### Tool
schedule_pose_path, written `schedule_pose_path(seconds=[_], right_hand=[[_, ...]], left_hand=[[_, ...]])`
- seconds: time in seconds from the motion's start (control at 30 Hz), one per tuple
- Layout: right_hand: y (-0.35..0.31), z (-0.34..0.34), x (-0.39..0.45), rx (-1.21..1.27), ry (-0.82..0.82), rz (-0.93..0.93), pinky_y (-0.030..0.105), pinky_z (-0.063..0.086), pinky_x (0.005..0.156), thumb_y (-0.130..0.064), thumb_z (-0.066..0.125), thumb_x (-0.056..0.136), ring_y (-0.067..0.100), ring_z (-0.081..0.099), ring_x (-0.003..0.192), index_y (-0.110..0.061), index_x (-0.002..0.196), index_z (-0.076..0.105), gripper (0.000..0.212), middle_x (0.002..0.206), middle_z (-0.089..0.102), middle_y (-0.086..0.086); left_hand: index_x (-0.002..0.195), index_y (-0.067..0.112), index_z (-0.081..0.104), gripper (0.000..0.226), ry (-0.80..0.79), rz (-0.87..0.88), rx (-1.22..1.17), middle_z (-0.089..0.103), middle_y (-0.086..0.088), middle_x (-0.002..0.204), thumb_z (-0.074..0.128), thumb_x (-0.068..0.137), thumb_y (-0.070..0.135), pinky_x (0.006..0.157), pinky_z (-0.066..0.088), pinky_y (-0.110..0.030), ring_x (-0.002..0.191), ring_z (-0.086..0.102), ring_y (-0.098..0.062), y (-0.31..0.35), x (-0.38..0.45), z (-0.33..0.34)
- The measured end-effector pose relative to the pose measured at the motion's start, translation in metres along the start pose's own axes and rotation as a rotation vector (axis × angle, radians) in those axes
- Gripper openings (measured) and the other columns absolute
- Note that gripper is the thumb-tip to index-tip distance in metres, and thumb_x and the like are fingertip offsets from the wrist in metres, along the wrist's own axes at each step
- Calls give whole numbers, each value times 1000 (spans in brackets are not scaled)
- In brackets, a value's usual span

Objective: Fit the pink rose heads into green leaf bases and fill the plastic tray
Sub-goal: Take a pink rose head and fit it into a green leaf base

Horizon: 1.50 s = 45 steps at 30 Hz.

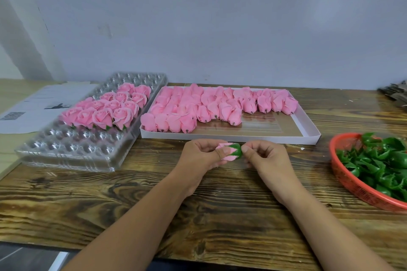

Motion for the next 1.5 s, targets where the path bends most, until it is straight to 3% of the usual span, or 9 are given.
schedule_pose_path(seconds=[0.23,0.37,0.47,0.63,0.77,0.9,1.1,1.33,1.5], right_hand=[[3,2,0,-70,2,12,29,54,65,-2,64,92,12,59,62,-15,85,68,15,68,65,2],[-6,3,-2,-331,-62,-134,10,48,73,-4,73,79,0,61,83,-43,101,61,46,92,65,-12],[-8,12,-5,-476,-133,-228,6,46,73,-17,79,78,-3,62,88,-43,109,65,43,95,67,-22],[-3,13,-5,-327,-63,-152,8,47,68,-19,77,82,0,66,78,-34,103,68,27,85,71,-23],[0,21,-4,-36,-132,-15,23,55,72,-8,70,89,8,71,81,-20,113,68,27,89,76,-3],[-1,25,-5,25,-175,-17,22,54,68,0,66,90,8,69,79,-12,117,66,30,91,77,2],[-5,26,-6,-154,-161,-149,13,46,65,-11,72,87,-2,59,69,-46,101,71,37,81,72,-18],[-8,35,-12,-196,-263,-198,18,48,67,-16,70,90,9,60,72,-37,108,71,28,85,72,-7],[-9,43,-17,-316,-325,-228,23,51,74,-21,70,90,12,64,81,-41,105,67,25,87,71,-7]], left_hand=[[106,9,76,34,-11,-13,46,79,-7,105,83,75,22,81,59,-25,102,74,-20,0,1,-1],[102,16,77,18,8,27,214,79,-2,99,82,84,14,75,56,-19,93,74,-12,4,0,1],[101,20,76,20,32,90,259,79,3,97,82,84,11,72,56,-17,90,75,-9,8,-2,3],[109,31,73,37,38,251,306,77,10,108,88,77,18,89,56,-25,103,71,-7,22,-5,5],[116,47,65,57,22,315,397,73,16,116,88,64,41,96,54,-30,110,67,-5,25,-6,5],[115,48,65,54,57,327,377,75,14,111,88,77,17,93,55,-23,104,70,-5,24,-5,2],[119,27,70,49,23,312,392,76,11,111,86,78,5,96,57,-29,105,71,-9,25,-7,7],[116,38,70,37,-29,396,371,69,21,119,73,81,51,94,53,-20,117,63,-2,36,-16,17],[96,31,82,23,-69,378,304,79,4,105,68,86,46,86,54,-19,102,72,-12,36,-19,22]])
Point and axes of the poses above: each hand's wrist, its own x-axis towards the middle knuckle, its own z-axis out of the palm, y = z × x, the point moved 7 cm from there along x, towards the middle knuckle
